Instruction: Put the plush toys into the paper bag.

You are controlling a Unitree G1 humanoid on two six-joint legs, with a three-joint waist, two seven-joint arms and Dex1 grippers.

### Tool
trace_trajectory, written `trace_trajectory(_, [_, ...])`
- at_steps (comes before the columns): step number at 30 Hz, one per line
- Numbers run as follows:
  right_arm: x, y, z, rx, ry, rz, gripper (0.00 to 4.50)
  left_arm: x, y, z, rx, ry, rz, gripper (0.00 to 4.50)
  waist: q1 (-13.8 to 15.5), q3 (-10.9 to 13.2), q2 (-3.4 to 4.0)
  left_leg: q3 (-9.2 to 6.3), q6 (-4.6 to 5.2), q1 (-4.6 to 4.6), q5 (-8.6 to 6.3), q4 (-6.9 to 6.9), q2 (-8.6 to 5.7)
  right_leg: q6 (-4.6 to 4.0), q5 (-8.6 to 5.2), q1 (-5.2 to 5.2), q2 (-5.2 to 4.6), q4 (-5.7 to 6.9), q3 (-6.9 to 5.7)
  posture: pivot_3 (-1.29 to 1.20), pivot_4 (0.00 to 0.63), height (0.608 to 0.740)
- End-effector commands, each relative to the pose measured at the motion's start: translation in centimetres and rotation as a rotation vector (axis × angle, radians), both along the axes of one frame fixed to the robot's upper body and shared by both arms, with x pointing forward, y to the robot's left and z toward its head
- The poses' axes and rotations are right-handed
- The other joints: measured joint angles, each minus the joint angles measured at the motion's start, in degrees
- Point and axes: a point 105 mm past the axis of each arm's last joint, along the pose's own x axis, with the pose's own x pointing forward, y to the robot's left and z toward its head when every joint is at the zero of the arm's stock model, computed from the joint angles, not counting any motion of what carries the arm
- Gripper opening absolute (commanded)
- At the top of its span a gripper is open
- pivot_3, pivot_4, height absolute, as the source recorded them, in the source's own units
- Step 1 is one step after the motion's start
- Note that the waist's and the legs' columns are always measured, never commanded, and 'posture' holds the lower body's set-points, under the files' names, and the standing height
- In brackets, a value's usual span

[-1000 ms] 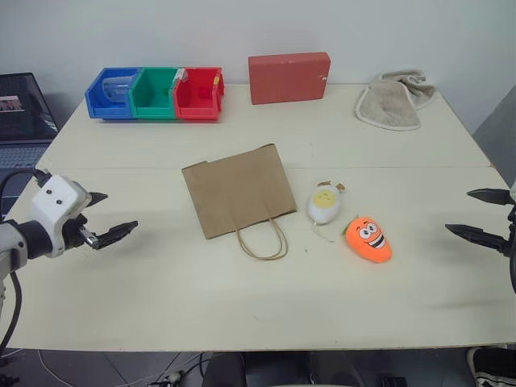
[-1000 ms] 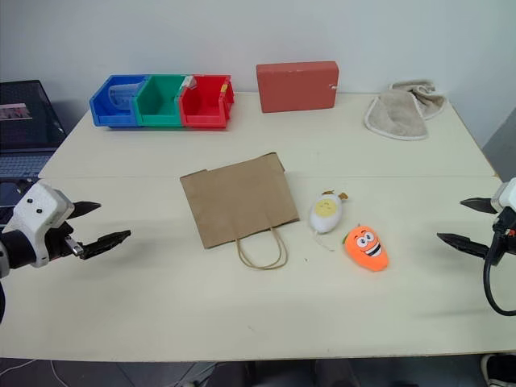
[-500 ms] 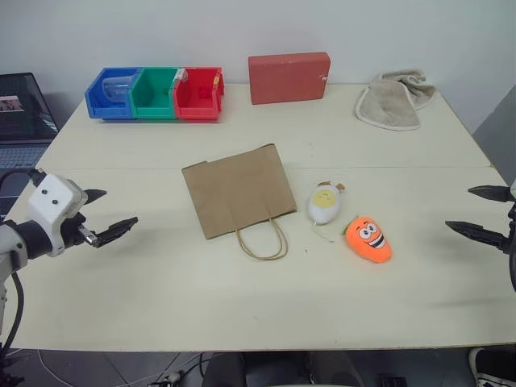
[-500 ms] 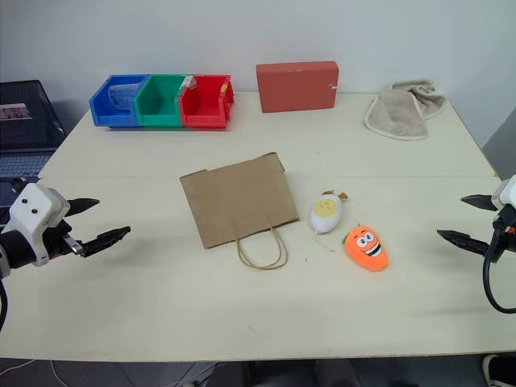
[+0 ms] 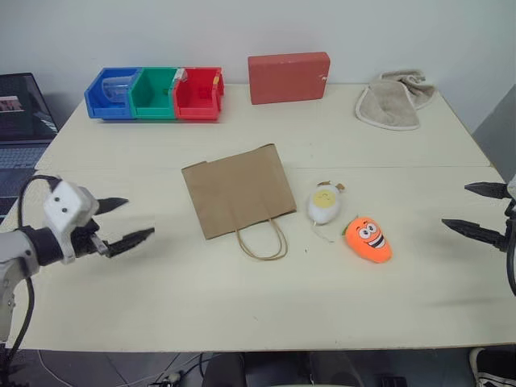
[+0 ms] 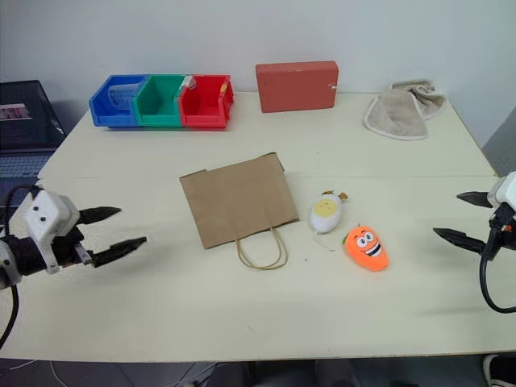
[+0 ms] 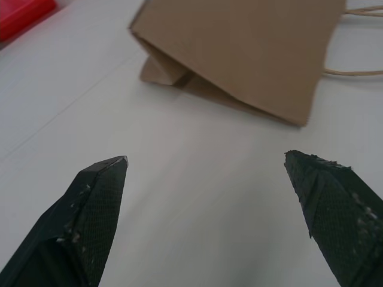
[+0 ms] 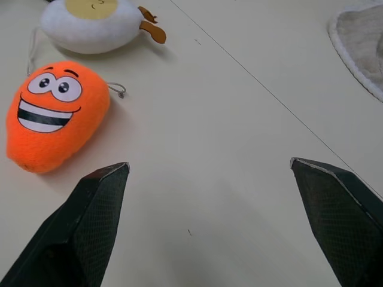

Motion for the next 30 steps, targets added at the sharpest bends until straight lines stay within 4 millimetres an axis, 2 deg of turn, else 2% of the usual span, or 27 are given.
trace_trajectory(1, [-0.6,1.8,1.0,-0.006,-0.028,0.065,4.50,-0.5,-2.5,0.8,0.044,-0.004,-0.125,4.49,0.0,0.0,0.00,0.00,0.00,0.00,0.00,0.00,0.00,0.00,0.00,0.01,0.00,0.00,0.00,0.00,0.150,0.740])
trace_trajectory(5, [-1.1,2.7,1.3,-0.001,-0.027,0.082,4.50,-0.7,-4.1,0.7,0.058,-0.003,-0.194,4.49,0.0,0.0,-0.01,0.01,0.00,0.00,0.00,0.02,-0.01,0.00,0.00,0.03,0.00,-0.01,0.01,0.00,0.150,0.740])
trace_trajectory(9, [-2.4,5.3,1.2,0.014,0.008,0.167,4.50,-0.6,-8.5,0.4,0.043,-0.012,-0.352,4.49,0.3,0.0,0.00,-0.01,0.00,-0.01,0.00,0.02,-0.01,0.00,0.00,0.04,0.00,-0.01,-0.01,0.00,0.150,0.740])
trace_trajectory(11, [-3.1,6.7,1.0,0.021,0.032,0.215,4.50,-0.5,-11.1,-0.4,0.048,-0.017,-0.449,4.49,0.5,0.0,-0.01,-0.02,0.00,-0.01,0.00,0.05,-0.02,0.00,0.00,0.08,0.00,-0.02,0.00,0.00,0.150,0.740])
trace_trajectory(16, [-4.7,9.8,0.2,0.055,0.076,0.298,4.50,-0.1,-15.2,-2.4,0.068,-0.028,-0.606,4.49,0.7,0.0,-0.02,-0.10,0.00,0.04,0.00,0.08,-0.04,0.00,0.00,0.22,0.02,-0.06,-0.06,0.00,0.150,0.740])
trace_trajectory(23, [-6.5,12.2,-0.4,0.090,0.123,0.352,4.50,0.7,-17.8,-4.9,0.053,-0.038,-0.689,4.49,0.8,0.0,-0.02,-0.14,0.00,0.04,0.00,0.12,-0.04,0.00,0.00,0.25,0.03,-0.07,-0.08,0.00,0.150,0.740])
trace_trajectory(27, [-6.8,12.6,-0.3,0.102,0.121,0.351,4.50,1.4,-17.9,-5.6,0.056,-0.047,-0.692,3.63,0.8,0.0,-0.04,-0.16,0.00,0.05,0.00,0.14,-0.04,0.00,0.01,0.28,0.03,-0.07,-0.09,0.00,0.150,0.740])
trace_trajectory(30, [-7.0,12.8,-0.5,0.106,0.129,0.353,4.50,1.8,-17.8,-6.0,0.067,-0.059,-0.695,2.68,1.0,0.0,-0.04,-0.20,0.00,0.05,0.00,0.16,-0.05,0.00,0.01,0.31,0.03,-0.07,-0.12,0.00,0.150,0.740])
